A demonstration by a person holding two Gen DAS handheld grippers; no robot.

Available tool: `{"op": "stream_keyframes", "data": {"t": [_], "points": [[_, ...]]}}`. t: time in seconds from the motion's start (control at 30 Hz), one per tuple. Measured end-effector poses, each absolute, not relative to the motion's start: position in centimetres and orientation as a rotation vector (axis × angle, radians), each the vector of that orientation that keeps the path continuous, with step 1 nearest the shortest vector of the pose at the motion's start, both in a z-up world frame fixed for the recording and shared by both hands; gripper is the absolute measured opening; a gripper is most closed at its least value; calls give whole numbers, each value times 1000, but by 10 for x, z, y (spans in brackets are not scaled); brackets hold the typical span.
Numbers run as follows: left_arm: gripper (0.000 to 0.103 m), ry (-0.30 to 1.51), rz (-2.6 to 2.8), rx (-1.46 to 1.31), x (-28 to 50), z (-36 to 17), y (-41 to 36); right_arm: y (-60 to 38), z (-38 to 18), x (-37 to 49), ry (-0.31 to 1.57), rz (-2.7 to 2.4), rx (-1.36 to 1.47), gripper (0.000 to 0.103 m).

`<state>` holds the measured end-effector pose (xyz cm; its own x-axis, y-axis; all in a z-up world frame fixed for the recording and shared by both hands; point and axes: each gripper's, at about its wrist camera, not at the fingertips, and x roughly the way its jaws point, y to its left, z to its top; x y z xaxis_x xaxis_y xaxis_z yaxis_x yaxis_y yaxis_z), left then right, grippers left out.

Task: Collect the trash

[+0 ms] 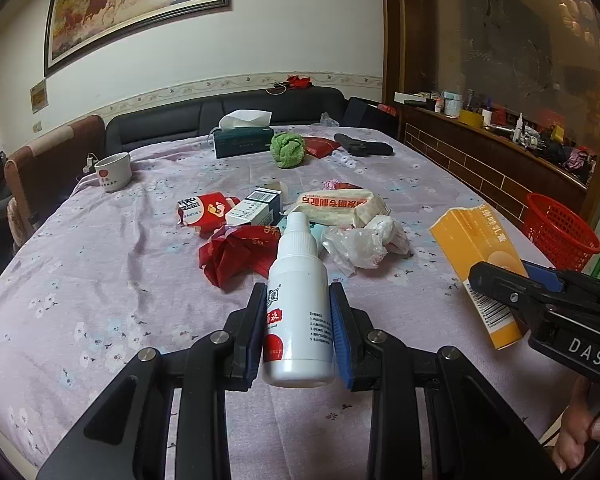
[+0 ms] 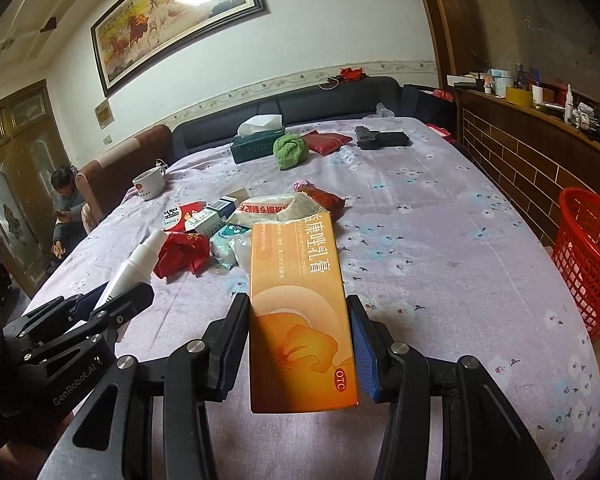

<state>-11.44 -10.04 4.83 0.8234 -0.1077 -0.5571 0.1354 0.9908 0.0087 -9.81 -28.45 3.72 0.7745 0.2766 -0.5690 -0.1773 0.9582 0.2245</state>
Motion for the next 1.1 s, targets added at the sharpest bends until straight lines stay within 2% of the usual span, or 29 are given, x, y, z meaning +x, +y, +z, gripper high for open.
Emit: {"op": "stream_keyframes", "data": {"t": [1.1], "points": [[29,574,-100,63,-124,49,-95,-277,45,-112,623,265,154,52]]}}
